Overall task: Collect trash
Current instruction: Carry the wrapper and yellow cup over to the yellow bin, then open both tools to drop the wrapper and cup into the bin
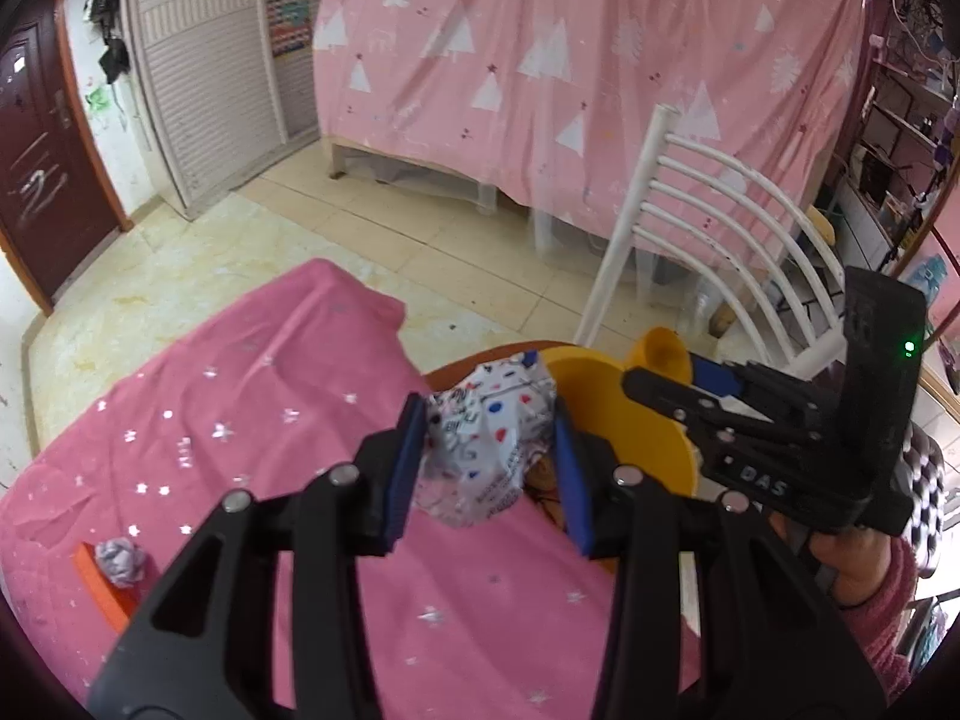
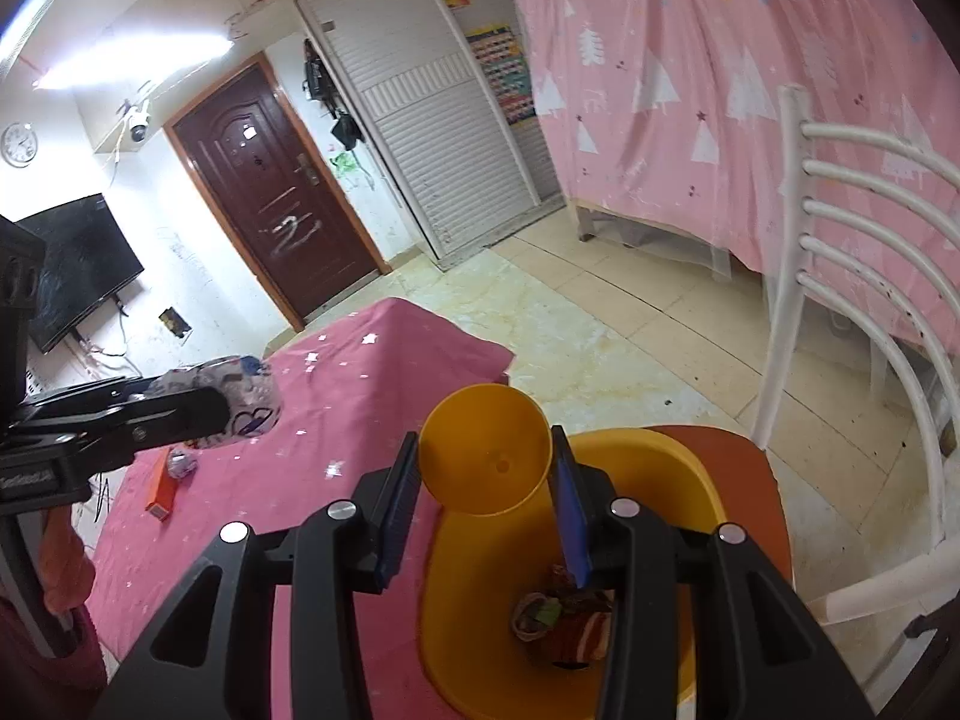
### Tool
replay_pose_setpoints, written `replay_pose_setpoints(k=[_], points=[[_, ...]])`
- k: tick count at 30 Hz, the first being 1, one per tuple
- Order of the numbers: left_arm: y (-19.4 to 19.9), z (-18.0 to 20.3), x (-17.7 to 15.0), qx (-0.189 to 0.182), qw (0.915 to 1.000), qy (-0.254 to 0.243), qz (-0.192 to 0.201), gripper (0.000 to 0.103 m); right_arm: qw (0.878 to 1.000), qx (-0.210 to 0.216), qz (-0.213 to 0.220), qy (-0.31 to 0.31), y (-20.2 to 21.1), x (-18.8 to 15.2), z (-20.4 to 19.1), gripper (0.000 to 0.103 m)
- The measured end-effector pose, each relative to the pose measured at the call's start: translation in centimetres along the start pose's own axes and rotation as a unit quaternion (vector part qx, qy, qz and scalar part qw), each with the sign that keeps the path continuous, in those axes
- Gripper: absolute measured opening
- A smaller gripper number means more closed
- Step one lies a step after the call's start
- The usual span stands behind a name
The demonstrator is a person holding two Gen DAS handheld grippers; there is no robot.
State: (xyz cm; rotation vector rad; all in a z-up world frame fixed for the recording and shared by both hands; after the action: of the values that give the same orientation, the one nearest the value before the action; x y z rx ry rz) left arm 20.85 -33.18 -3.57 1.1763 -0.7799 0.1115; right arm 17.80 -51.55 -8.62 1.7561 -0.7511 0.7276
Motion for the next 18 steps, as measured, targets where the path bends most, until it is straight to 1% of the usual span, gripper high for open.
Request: replay_pose_setpoints(k=[4, 7, 9, 10, 12, 15, 16, 18], points=[[-0.9, 1.4, 0.2, -0.004, 1.0, -0.005, -0.007, 0.039, 1.0, -0.006, -0.006, -0.005, -0.4, -0.5, 1.0, 0.035], [-1.5, 2.2, 0.4, -0.009, 0.9998, -0.01, -0.016, 0.043, 1.0, -0.011, -0.011, -0.007, -0.6, -0.8, 1.6, 0.035], [-1.8, 2.8, 0.6, -0.012, 0.9997, -0.011, -0.018, 0.052, 1.0, -0.015, -0.017, -0.009, -0.8, -1.1, 1.9, 0.036], [-1.9, 3.1, 0.6, -0.014, 0.9997, -0.012, -0.018, 0.053, 1.0, -0.017, -0.019, -0.011, -0.8, -1.2, 2.1, 0.036], [-1.9, 3.6, 0.7, -0.016, 0.9997, -0.013, -0.015, 0.06, 1.0, -0.017, -0.019, -0.016, -0.8, -1.4, 2.4, 0.038], [-1.9, 3.9, 0.5, -0.013, 0.9997, -0.014, -0.013, 0.061, 0.999, -0.019, -0.021, -0.015, -1.0, -1.7, 2.5, 0.048], [-1.9, 4.0, 0.4, -0.012, 0.9997, -0.014, -0.014, 0.061, 0.999, -0.019, -0.021, -0.014, -1.0, -1.7, 2.4, 0.05], [-1.9, 3.9, 0.3, -0.013, 0.9997, -0.011, -0.016, 0.061, 1.0, -0.018, -0.023, -0.01, -1.1, -1.6, 2.1, 0.051]])
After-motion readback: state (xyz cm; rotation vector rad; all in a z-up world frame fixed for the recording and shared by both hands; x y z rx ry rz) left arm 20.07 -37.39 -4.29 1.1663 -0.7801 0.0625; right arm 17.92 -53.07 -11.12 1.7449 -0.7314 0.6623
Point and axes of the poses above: each gripper's, at about its wrist camera, not at the fingertips, and y roughly against the way its jaws point, z to its right, x to its top, the point moved 6 cm from there along -y, roughly the way its jaws point, and after that the axes turned 9 degrees about y, right-handed, at the moved point
